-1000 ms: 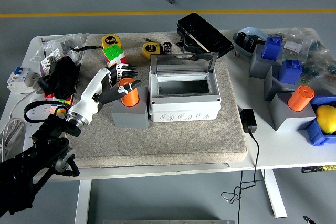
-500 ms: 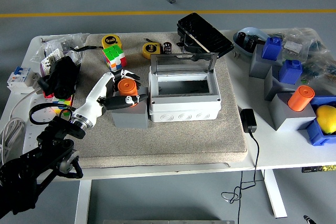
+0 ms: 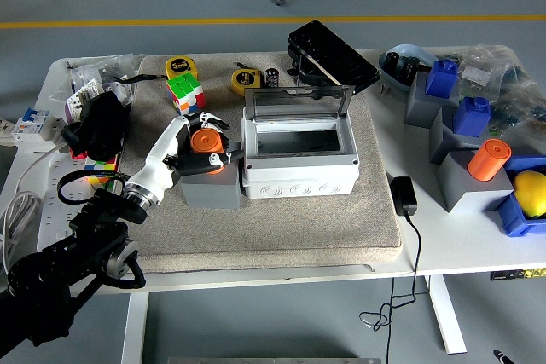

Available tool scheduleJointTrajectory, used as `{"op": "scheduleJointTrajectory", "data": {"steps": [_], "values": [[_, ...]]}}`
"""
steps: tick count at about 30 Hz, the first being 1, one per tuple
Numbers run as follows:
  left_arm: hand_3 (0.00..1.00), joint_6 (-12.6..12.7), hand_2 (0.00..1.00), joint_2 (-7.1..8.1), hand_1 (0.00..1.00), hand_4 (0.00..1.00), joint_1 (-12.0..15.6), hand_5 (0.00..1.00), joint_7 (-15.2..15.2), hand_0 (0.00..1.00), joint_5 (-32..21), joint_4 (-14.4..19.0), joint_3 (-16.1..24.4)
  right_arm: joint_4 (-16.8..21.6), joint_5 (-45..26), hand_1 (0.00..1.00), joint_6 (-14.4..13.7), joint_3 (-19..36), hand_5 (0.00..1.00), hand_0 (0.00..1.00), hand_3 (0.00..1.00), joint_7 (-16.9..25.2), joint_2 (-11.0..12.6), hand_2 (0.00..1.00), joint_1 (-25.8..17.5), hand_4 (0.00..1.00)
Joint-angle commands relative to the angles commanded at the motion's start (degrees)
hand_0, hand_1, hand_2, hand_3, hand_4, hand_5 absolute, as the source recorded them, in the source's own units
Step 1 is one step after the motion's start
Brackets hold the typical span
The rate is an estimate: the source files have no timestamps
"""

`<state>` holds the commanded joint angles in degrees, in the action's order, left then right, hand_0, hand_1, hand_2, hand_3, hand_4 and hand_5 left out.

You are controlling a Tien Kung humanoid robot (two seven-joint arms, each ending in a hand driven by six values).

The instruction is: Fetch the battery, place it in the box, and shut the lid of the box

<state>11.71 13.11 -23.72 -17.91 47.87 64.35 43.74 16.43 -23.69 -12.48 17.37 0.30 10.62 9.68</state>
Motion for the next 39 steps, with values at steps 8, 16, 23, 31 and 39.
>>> {"op": "scheduleJointTrajectory", "data": {"steps": [8, 16, 23, 31, 39], "values": [[0.191, -0.49, 0.217, -0.91, 0.281, 0.58, -1.19, 0.002, 0.4, 0.291, -1.48, -0.76, -0.62, 0.03, -0.05, 0.64, 0.07, -0.11, 0.437, 0.66, 0.54, 0.03, -0.06, 0.652, 0.04, 0.887], [0.165, -0.97, 0.155, -1.49, 0.195, 0.2, -2.05, 0.002, 0.65, 0.237, -1.63, -0.49, -0.73, 0.04, -0.01, 0.641, -0.02, -0.21, 0.436, 0.66, 0.539, 0.06, 0.01, 0.651, 0.16, 0.887], [0.167, -0.96, 0.149, -1.42, 0.192, 0.168, -2.18, 0.002, 0.6, 0.238, -1.2, -0.05, -0.88, 0.03, -0.21, 0.641, -0.01, -0.82, 0.436, 0.66, 0.54, 0.1, 0.12, 0.651, 0.23, 0.887], [0.172, -2.46, 0.146, -0.3, 0.191, 0.15, -3.53, 0.002, 3.62, 0.234, 5.46, 2.34, 0.91, 0.05, -0.2, 0.641, -0.24, -1.12, 0.436, 0.66, 0.54, 0.18, 0.35, 0.651, 0.53, 0.887], [0.174, -2.49, 0.136, -0.27, 0.189, 0.11, -7.99, 0.002, 9.15, 0.233, 14.49, 5.68, -2.0, 0.0, -0.52, 0.64, -0.26, -1.61, 0.435, 0.661, 0.54, 0.21, 0.5, 0.65, 0.29, 0.887]]}}
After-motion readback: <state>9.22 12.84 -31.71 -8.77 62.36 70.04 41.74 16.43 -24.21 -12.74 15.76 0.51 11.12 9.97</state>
